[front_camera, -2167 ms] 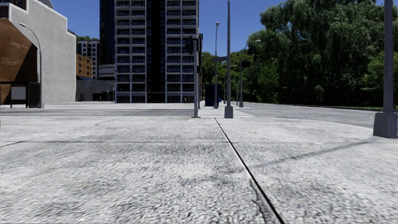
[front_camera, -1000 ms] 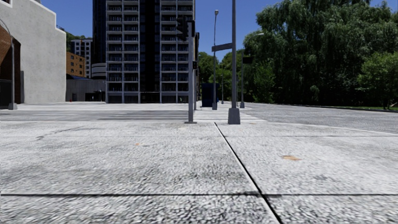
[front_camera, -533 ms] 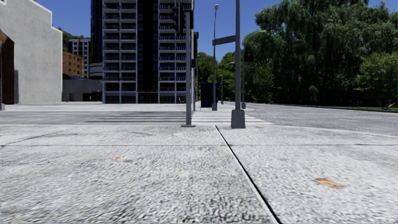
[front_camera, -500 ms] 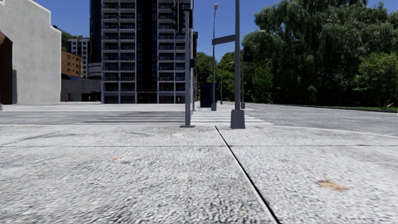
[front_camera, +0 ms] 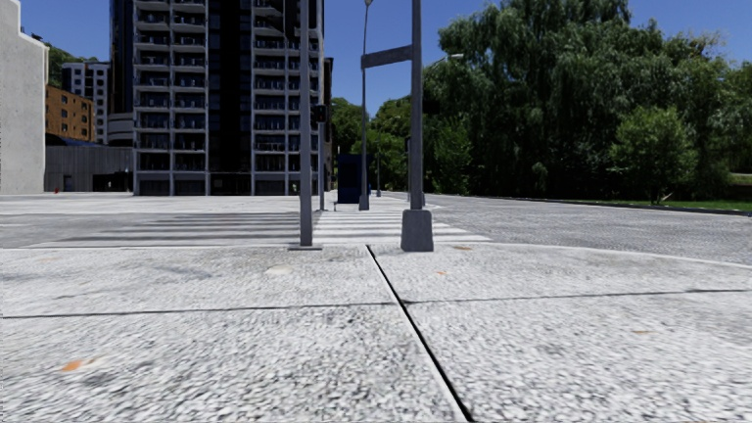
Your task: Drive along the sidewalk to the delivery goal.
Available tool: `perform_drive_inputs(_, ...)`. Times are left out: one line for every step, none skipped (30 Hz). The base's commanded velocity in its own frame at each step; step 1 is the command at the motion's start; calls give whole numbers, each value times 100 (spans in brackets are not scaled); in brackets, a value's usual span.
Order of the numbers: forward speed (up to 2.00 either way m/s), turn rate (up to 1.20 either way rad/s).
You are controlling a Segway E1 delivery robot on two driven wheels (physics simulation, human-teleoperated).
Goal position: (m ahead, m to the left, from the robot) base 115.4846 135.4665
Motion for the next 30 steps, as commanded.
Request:
perform_drive_inputs(163, 0)
perform_drive_inputs(162, 0)
perform_drive_inputs(162, 0)
perform_drive_inputs(162, 0)
perform_drive_inputs(162, 0)
perform_drive_inputs(162, 0)
perform_drive_inputs(162, 0)
perform_drive_inputs(162, 0)
perform_drive_inputs(162, 0)
perform_drive_inputs(156, 0)
perform_drive_inputs(149, 13)
perform_drive_inputs(146, 17)
perform_drive_inputs(146, 17)
perform_drive_inputs(145, 18)
perform_drive_inputs(145, 4)
perform_drive_inputs(145, 4)
perform_drive_inputs(145, 0)
perform_drive_inputs(144, 0)
perform_drive_inputs(127, 0)
perform_drive_inputs(127, 0)
perform_drive_inputs(112, 0)
perform_drive_inputs(106, 0)
perform_drive_inputs(105, 5)
perform_drive_inputs(105, 5)
perform_drive_inputs(105, 11)
perform_drive_inputs(105, 18)
perform_drive_inputs(105, 25)
perform_drive_inputs(105, 25)
perform_drive_inputs(105, 38)
perform_drive_inputs(105, 41)
